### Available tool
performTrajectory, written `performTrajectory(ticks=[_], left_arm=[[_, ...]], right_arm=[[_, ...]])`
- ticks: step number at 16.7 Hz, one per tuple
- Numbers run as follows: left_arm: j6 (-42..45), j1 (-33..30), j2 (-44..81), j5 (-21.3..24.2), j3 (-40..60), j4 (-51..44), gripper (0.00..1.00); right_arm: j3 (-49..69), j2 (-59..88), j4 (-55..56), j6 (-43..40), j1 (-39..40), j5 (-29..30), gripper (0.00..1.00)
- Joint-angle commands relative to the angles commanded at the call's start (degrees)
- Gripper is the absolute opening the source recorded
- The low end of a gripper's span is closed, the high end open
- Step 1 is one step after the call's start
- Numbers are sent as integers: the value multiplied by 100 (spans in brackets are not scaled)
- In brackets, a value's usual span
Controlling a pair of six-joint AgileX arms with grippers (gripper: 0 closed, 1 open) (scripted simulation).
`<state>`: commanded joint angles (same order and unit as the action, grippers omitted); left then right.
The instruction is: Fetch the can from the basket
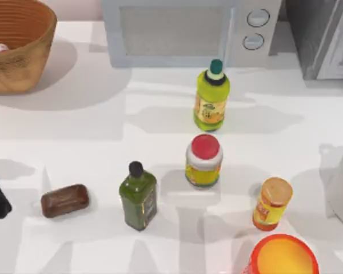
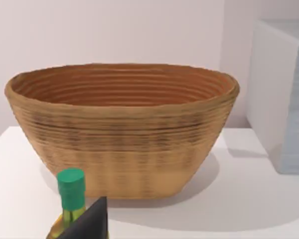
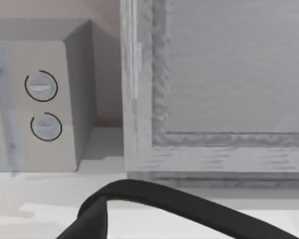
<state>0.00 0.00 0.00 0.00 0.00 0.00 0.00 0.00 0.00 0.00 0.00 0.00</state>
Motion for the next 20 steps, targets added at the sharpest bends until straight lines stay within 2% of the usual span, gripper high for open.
performTrajectory(ticks=[5,9,14,20], left_arm=[[-2,23,322,6,291,-148,100],[6,82,1535,58,1369,-716,100],[55,179,3963,182,3509,-1864,100],[193,337,7572,347,6722,-3571,100]], right_arm=[[0,0,0,0,0,0,100],[0,0,0,0,0,0,100],[0,0,0,0,0,0,100],[0,0,0,0,0,0,100]])
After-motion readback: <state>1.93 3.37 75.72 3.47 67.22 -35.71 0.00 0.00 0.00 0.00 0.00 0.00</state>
